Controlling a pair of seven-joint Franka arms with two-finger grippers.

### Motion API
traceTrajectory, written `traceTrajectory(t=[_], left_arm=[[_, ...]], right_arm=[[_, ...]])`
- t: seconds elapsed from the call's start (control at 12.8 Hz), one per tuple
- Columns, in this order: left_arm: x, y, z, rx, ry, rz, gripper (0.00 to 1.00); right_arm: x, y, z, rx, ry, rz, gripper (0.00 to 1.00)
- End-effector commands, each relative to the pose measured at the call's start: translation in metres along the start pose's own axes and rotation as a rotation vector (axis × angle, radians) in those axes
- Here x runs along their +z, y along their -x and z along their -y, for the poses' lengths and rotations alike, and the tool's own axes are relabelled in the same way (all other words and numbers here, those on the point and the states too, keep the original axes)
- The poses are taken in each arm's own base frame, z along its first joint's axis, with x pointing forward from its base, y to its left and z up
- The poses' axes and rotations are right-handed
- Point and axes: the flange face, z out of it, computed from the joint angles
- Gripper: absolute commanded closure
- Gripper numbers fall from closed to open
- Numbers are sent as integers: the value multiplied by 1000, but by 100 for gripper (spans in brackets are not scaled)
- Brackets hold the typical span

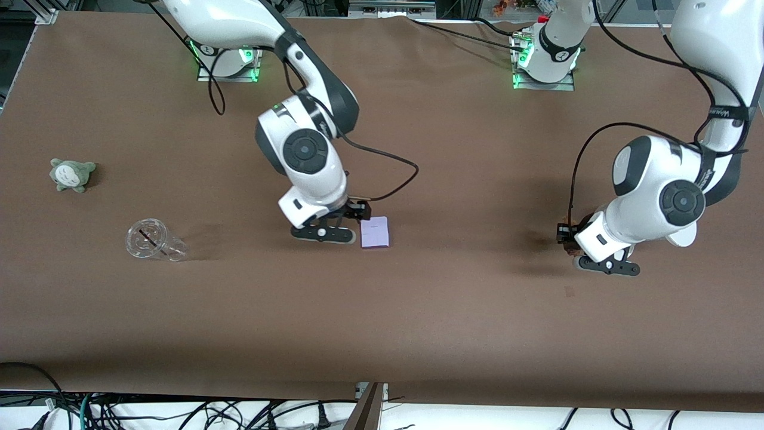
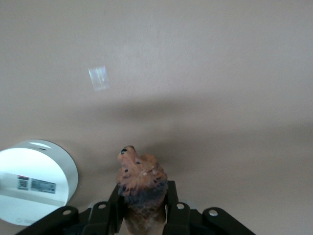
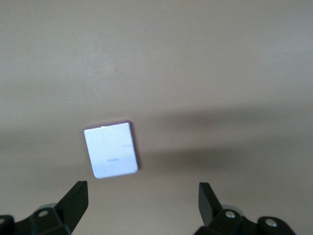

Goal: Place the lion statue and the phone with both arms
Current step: 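Carry the lion toward the white lamp while the right gripper reaches the phone, then set the lion by the lamp while the right gripper lifts the phone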

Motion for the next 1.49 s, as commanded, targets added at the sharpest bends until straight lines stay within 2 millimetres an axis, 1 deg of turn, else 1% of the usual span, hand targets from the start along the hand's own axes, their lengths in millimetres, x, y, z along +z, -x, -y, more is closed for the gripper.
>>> traceTrajectory(t=[0.0,0.08,0.16,0.31,0.47,0.55,0.63,0.71,0.86,0.94,1.1,1.18,1.25,1.33,1.41], left_arm=[[21,-4,9,-10,21,4,100],[26,-4,19,3,-18,5,100],[39,-4,23,16,-34,4,100],[66,5,21,29,-24,-45,100],[84,11,24,25,-5,-93,100],[83,10,24,23,-5,-95,82],[83,10,25,21,-4,-97,33],[81,9,29,19,-4,-100,0],[67,9,26,21,-17,-104,0],[57,8,26,23,-26,-92,0],[22,4,24,20,-55,-63,0],[7,2,27,10,-64,-35,0],[-16,-1,25,2,-78,-15,0],[-37,-3,14,6,-86,3,0],[-63,-5,10,6,-94,15,0]], right_arm=[[39,2,33,6,-2,-10,0],[53,4,42,-4,2,-12,0],[66,2,44,-7,3,-15,0],[84,2,46,-16,-2,-28,0],[104,11,55,-67,17,-59,0],[115,13,57,-93,19,-74,0],[123,13,58,-121,16,-78,0],[124,13,59,-146,11,-83,0],[126,13,60,-165,3,-87,0],[128,14,60,-196,5,-86,0],[131,12,61,-205,-13,-104,0],[138,12,60,-207,-14,-106,0],[141,12,60,-207,-16,-108,0],[144,12,60,-206,-16,-108,0],[146,13,60,-206,-14,-105,0]])
